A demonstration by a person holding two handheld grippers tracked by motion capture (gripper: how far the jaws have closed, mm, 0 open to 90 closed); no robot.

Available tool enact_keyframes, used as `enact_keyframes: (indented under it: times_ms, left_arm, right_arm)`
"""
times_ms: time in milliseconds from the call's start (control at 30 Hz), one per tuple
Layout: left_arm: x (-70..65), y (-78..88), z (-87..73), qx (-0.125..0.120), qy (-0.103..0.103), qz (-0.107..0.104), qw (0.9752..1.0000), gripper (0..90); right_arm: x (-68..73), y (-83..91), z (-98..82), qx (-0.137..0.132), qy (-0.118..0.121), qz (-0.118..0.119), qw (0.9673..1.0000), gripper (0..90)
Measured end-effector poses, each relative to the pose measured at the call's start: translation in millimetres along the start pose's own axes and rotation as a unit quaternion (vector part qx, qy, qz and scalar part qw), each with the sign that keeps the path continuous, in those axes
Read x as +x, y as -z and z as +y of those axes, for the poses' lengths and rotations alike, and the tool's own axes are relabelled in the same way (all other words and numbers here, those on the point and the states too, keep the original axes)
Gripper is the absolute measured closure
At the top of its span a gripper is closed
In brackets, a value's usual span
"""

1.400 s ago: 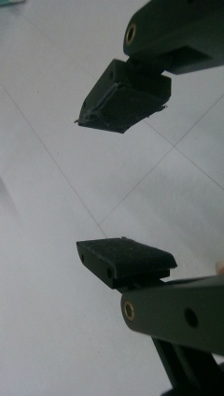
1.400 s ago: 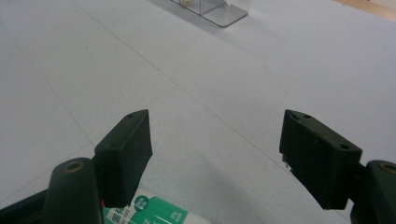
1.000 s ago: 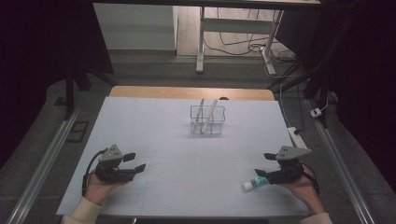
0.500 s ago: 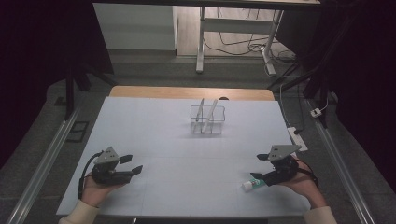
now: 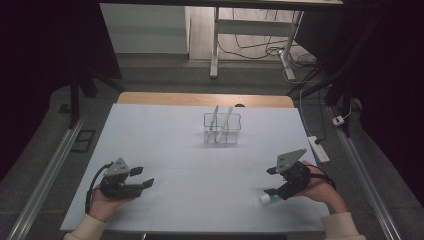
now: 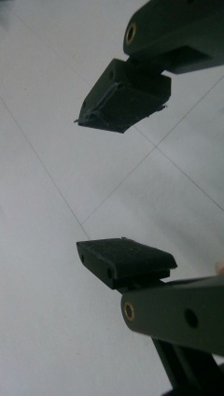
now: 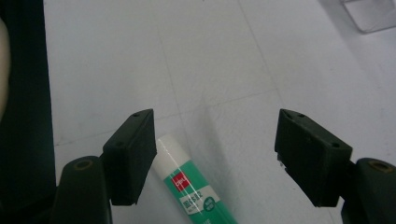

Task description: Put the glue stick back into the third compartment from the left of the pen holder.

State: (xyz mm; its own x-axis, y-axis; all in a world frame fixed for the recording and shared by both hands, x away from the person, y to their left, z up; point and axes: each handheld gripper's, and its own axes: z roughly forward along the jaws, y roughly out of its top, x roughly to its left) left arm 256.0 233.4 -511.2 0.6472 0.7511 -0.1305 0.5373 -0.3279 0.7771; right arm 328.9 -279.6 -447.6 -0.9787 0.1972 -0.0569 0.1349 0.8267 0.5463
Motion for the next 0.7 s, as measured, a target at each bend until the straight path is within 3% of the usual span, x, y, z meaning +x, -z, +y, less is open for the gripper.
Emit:
enact_keyframes:
  times_ms: [267,700]
  left_arm:
    - [0.6,1.5,-0.7,-0.001,-0.001,0.000,1.0000,35.2]
    - [0.7,1.4,-1.0,-0.003,0.003,-0.011,0.9999,35.1]
  right_arm:
    - [6.1,-7.7,-5.2,0.026,0.015,0.009,0.9995,28.8]
    - [13.5,-19.2,-7.4,0.080,0.042,0.020,0.9958,28.7]
